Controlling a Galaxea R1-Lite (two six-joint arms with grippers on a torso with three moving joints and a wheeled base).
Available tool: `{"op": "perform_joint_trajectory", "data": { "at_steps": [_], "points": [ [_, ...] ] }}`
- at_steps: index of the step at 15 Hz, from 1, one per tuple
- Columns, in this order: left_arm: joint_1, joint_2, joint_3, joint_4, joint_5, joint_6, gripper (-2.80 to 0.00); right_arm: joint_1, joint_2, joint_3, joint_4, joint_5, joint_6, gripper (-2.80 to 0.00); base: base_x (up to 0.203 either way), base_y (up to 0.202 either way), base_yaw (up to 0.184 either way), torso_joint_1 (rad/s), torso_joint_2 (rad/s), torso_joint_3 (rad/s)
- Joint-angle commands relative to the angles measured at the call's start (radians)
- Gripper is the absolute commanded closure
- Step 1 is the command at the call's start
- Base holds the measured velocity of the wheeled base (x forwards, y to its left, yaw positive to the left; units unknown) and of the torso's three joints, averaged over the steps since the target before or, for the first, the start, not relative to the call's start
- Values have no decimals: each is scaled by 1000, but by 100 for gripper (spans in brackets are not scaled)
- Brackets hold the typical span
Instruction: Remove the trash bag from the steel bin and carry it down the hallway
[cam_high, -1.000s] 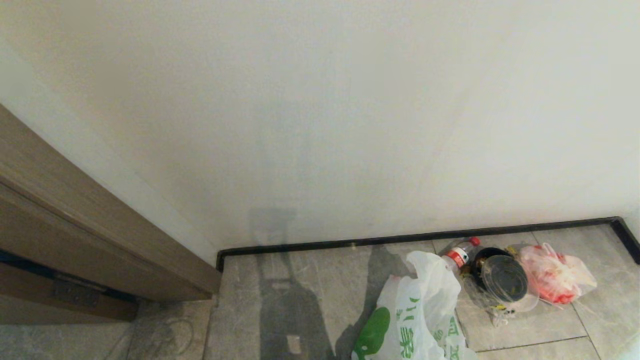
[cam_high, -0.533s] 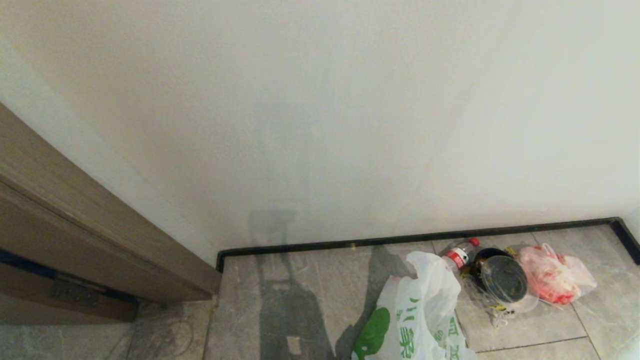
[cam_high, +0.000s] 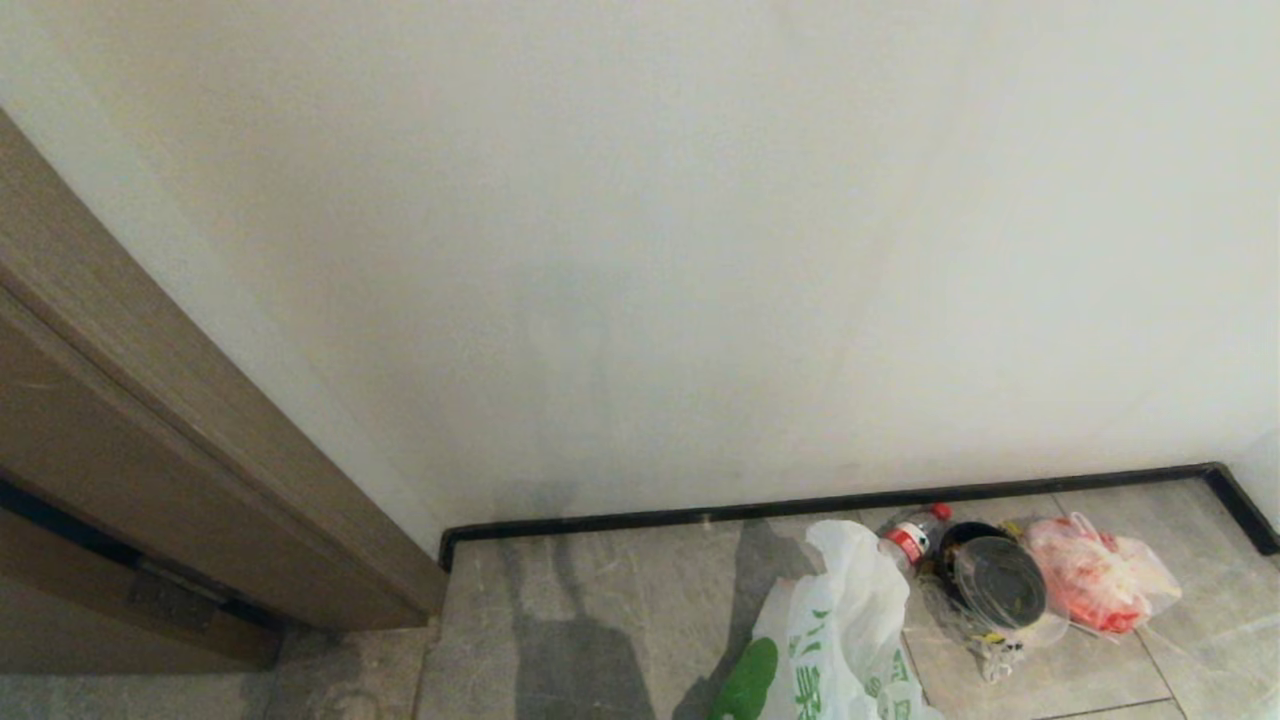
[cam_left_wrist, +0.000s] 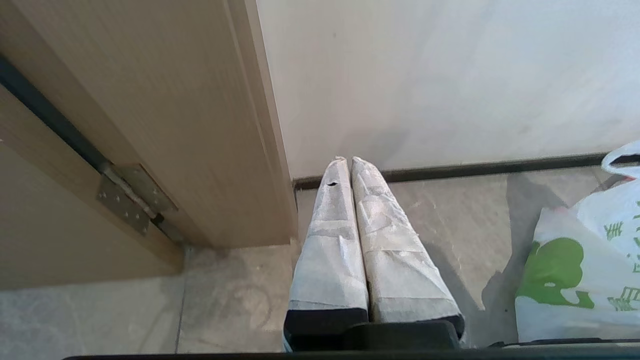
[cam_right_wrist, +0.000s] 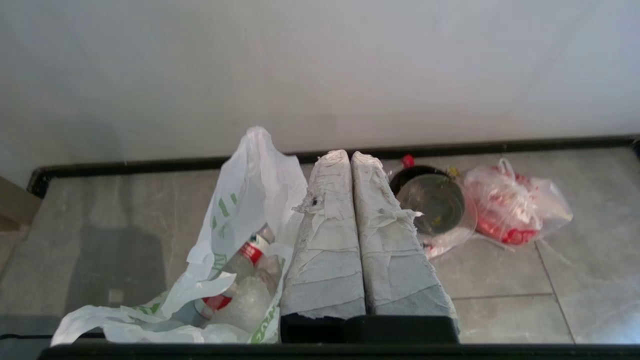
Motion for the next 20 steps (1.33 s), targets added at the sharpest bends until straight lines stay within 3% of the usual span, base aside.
{"op": "perform_joint_trajectory", "data": {
  "at_steps": [1,20],
  "points": [
    [0,1,0,0,0,0,0,0,-39,0,0,0,0,0,0,0,0,3,7,195],
    [0,1,-1,0,0,1,0,0,-39,0,0,-2,0,0,0,0,0,2,1,193]
  ]
}}
